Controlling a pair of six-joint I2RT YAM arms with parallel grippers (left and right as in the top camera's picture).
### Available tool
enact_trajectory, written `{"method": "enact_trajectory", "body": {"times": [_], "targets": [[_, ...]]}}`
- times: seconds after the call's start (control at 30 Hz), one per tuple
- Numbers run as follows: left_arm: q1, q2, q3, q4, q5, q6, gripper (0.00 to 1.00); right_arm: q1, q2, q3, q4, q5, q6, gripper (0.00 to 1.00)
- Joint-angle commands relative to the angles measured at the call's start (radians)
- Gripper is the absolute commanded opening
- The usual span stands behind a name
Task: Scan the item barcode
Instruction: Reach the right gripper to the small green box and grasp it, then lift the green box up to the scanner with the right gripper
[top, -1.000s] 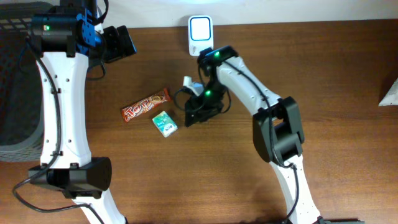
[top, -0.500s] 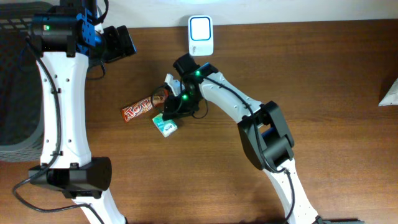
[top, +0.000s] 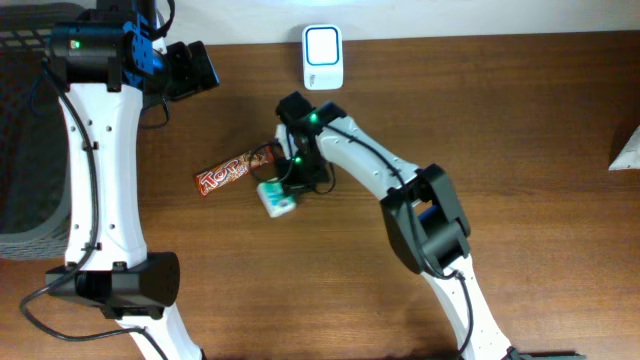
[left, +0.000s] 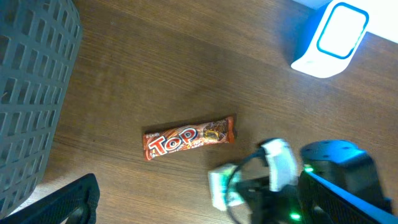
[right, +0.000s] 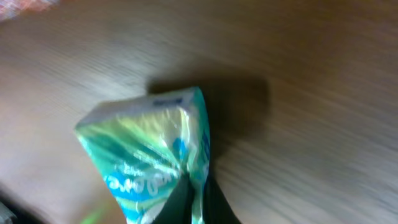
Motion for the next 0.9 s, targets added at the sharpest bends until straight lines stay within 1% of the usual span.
{"method": "enact_trajectory", "body": {"times": [0.0,0.03,0.07,0.1,0.13,0.17,0.27,0.37,0.43,0.47,0.5,0.6,0.73,0.87], "targets": [[-0.004,0.005,0.006,0.001,-0.006,0.016,0.99,-0.121,-0.039,0.073,-0.118,0.398,0.026,0.04],[-0.004,0.005,0.006,0.001,-0.006,0.016,0.99,-0.149,-0.049,0.101,-0.158,0.449,0.016,0.04],[-0.004,0.005,0.006,0.001,-0.006,0.016,0.99,-0.183,-0.062,0.135,-0.196,0.478,0.001,0.11],[-0.004,0.005,0.006,0.001,-0.006,0.016,0.99,-0.204,-0.067,0.161,-0.221,0.479,-0.024,0.34],[-0.004,0.005,0.006,0.001,-0.006,0.016,0.99,-0.220,-0.068,0.185,-0.244,0.479,-0.045,0.47],[-0.004,0.005,0.006,0.001,-0.006,0.016,0.99,-0.236,-0.068,0.209,-0.272,0.479,-0.068,0.62],[-0.004,0.005,0.006,0.001,-0.006,0.016,0.99,-0.228,-0.067,0.211,-0.280,0.479,-0.105,0.62],[-0.004,0.005,0.006,0.001,-0.006,0.016,0.99,-0.177,-0.067,0.212,-0.264,0.481,-0.121,0.61],[-0.004,0.005,0.006,0.001,-0.006,0.016,0.99,-0.143,-0.067,0.211,-0.249,0.490,-0.118,0.58],[-0.004,0.005,0.006,0.001,-0.006,0.016,0.99,-0.122,-0.067,0.211,-0.239,0.491,-0.102,0.56],[-0.004,0.005,0.006,0.000,-0.006,0.016,0.99,-0.095,-0.066,0.211,-0.229,0.517,-0.055,0.51],[-0.004,0.005,0.006,0.000,-0.006,0.016,0.99,-0.032,-0.054,0.192,-0.206,0.695,0.077,0.50],[-0.004,0.005,0.006,0.001,-0.006,0.016,0.99,0.015,-0.023,0.123,-0.170,0.810,0.126,0.50],[-0.004,0.005,0.006,0.001,-0.006,0.016,0.99,0.011,0.002,0.064,-0.143,0.827,0.143,0.50]]}}
